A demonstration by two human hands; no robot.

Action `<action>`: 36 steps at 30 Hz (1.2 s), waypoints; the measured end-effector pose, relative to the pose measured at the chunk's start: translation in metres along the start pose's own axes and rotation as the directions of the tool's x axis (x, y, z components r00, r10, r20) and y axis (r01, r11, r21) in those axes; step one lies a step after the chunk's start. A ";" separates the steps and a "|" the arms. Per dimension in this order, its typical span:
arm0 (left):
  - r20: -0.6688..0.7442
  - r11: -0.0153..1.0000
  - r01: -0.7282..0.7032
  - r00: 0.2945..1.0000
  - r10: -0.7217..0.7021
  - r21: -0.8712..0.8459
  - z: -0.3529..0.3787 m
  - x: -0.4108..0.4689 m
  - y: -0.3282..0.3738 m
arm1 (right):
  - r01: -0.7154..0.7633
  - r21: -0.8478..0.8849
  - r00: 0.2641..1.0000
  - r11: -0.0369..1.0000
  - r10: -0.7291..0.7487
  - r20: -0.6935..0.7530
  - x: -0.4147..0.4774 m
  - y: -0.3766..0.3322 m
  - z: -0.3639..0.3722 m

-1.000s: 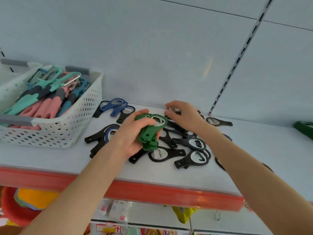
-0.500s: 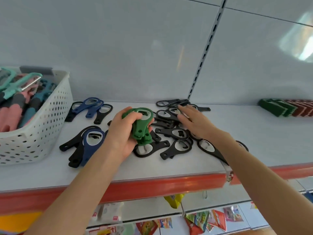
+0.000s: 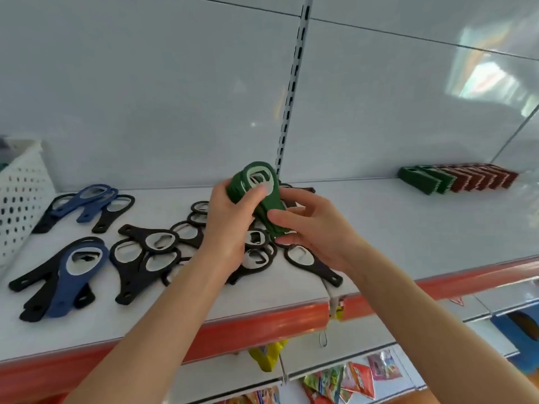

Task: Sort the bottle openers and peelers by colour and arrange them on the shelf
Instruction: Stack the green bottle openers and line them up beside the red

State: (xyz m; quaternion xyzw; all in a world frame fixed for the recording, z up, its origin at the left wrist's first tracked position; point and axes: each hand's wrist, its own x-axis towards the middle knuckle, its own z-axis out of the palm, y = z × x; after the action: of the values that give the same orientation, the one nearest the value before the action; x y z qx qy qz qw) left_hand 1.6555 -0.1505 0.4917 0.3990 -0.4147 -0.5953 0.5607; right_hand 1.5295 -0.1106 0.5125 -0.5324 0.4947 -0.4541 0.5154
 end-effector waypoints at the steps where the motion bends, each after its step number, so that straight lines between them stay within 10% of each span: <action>1: 0.047 0.999 0.002 0.999 -0.004 0.049 0.009 0.002 -0.003 | 0.010 -0.047 1.000 0.999 -0.010 -0.008 -0.002 0.001 -0.018; 12: 0.329 0.748 -0.271 0.941 0.075 0.606 0.180 0.012 -0.068 | 0.162 -0.649 0.981 0.744 -0.195 0.021 -0.018 0.022 -0.247; 36: 0.264 0.495 -0.266 0.961 0.077 0.827 0.237 0.010 -0.141 | 0.042 -0.670 0.993 0.741 -0.104 -0.053 -0.016 0.086 -0.288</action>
State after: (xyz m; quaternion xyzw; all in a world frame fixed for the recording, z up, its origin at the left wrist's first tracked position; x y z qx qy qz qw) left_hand 1.3848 -0.1453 0.4393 0.5202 -0.7434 -0.2897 0.3047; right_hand 1.2370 -0.1211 0.4431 -0.6802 0.6250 -0.2896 0.2505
